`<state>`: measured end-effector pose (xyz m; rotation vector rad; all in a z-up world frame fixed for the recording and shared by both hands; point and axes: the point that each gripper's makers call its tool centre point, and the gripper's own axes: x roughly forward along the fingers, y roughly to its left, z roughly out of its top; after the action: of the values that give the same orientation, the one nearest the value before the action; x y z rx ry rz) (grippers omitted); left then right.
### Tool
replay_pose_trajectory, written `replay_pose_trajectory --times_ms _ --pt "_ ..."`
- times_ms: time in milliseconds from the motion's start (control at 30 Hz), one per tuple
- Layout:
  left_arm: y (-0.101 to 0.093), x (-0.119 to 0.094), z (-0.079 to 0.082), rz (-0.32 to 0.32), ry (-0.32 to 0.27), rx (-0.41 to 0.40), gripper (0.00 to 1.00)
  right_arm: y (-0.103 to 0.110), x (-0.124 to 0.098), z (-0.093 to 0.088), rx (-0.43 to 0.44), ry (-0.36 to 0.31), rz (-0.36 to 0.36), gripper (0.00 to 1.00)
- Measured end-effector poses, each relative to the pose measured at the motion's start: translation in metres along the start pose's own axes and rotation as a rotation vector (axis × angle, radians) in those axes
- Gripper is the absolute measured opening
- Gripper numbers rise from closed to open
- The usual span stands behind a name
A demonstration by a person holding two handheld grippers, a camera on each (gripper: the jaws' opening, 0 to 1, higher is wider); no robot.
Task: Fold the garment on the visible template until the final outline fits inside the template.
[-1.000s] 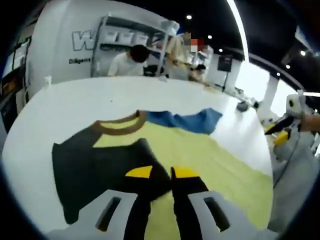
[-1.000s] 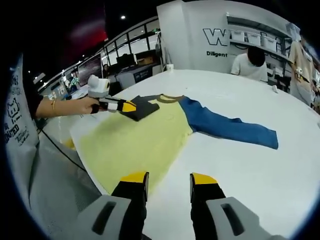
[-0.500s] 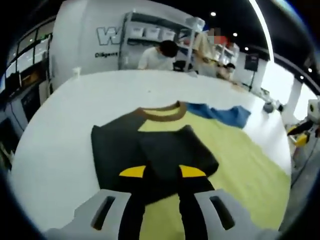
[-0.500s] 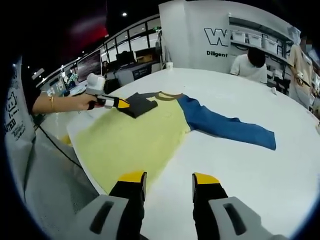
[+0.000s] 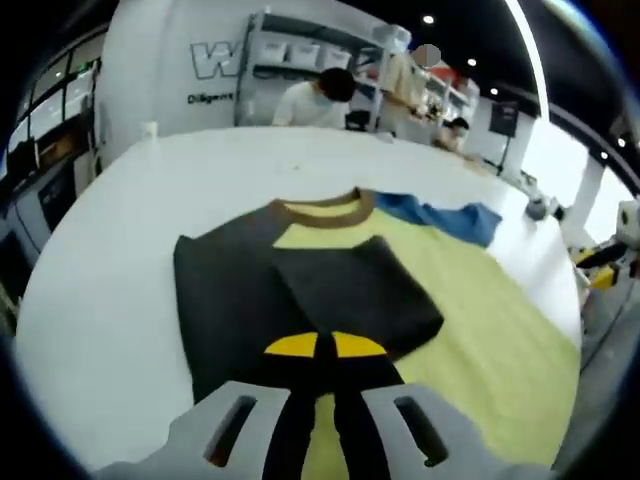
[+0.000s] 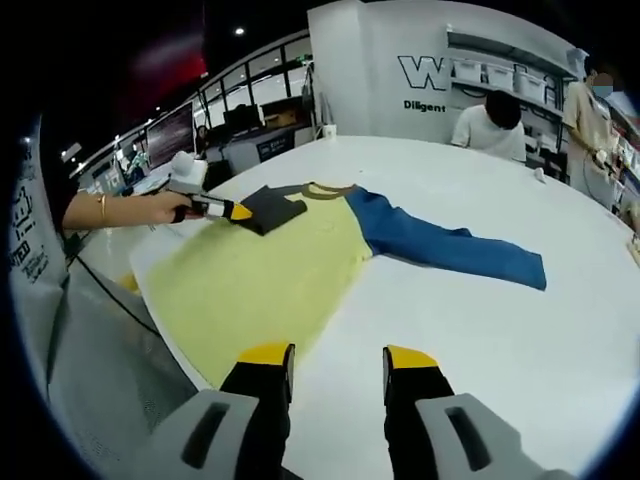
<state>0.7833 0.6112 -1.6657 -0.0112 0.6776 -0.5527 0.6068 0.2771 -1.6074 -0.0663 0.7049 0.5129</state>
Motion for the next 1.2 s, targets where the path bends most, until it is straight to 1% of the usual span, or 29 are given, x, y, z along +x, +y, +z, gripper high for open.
replay_pose_trajectory --times_ms 100,133,167,233,267,333,400,467,567,600,700,733,767,867,900,1033,1133,1200 --pt "-0.003 -0.002 0.01 -0.009 -0.015 -0.004 0.0 0.0 0.0 0.0 0.003 -0.003 -0.001 0.31" --pt "-0.01 -0.004 0.02 -0.03 -0.045 -0.003 0.0 0.0 -0.001 0.0 0.003 -0.003 -0.003 0.31" --pt "-0.012 -0.002 0.027 -0.041 -0.067 0.001 0.0 0.0 -0.001 0.0 0.003 -0.004 -0.003 0.31" --pt "-0.017 -0.004 0.035 -0.053 -0.076 0.008 0.0 0.001 -0.002 0.0 0.005 -0.005 -0.003 0.31" --pt "-0.021 -0.004 0.04 -0.06 -0.085 0.014 0.0 0.001 -0.002 0.0 0.008 -0.004 -0.003 0.3" --pt "-0.039 -0.007 0.058 -0.088 -0.114 0.027 0.0 0.0 -0.002 0.0 0.01 -0.004 -0.008 0.3" --pt "-0.045 -0.006 0.064 -0.094 -0.126 0.032 0.0 0.0 -0.002 0.0 0.015 -0.01 -0.011 0.3" --pt "-0.057 -0.003 0.074 -0.118 -0.153 0.022 0.0 -0.001 -0.003 -0.002 0.02 -0.012 -0.015 0.3" --pt "-0.068 -0.001 0.08 -0.136 -0.163 0.022 0.0 -0.001 -0.005 -0.004 0.025 -0.013 -0.017 0.3" --pt "-0.079 0.002 0.083 -0.155 -0.162 0.027 0.0 0.0 -0.007 -0.006 0.03 -0.015 -0.02 0.3" --pt "-0.094 0.009 0.086 -0.183 -0.162 0.046 0.0 -0.003 -0.009 -0.008 0.04 -0.016 -0.026 0.3" --pt "-0.096 0.01 0.085 -0.186 -0.161 0.046 0.0 -0.003 -0.01 -0.009 0.041 -0.016 -0.028 0.3" --pt "-0.104 0.014 0.085 -0.202 -0.158 0.044 0.0 -0.004 -0.012 -0.01 0.048 -0.019 -0.035 0.3" --pt "-0.112 0.019 0.084 -0.217 -0.154 0.041 0.0 -0.005 -0.015 -0.011 0.061 -0.025 -0.043 0.3" --pt "-0.121 0.02 0.085 -0.229 -0.151 0.037 0.0 -0.005 -0.016 -0.011 0.063 -0.025 -0.046 0.3" --pt "-0.14 0.025 0.084 -0.265 -0.15 0.052 0.0 -0.007 -0.018 -0.013 0.069 -0.029 -0.05 0.29" --pt "-0.149 0.029 0.083 -0.29 -0.151 0.061 0.0 -0.008 -0.019 -0.012 0.075 -0.03 -0.051 0.29" --pt "-0.152 0.034 0.081 -0.294 -0.145 0.057 0.0 -0.009 -0.019 -0.013 0.077 -0.029 -0.054 0.29"
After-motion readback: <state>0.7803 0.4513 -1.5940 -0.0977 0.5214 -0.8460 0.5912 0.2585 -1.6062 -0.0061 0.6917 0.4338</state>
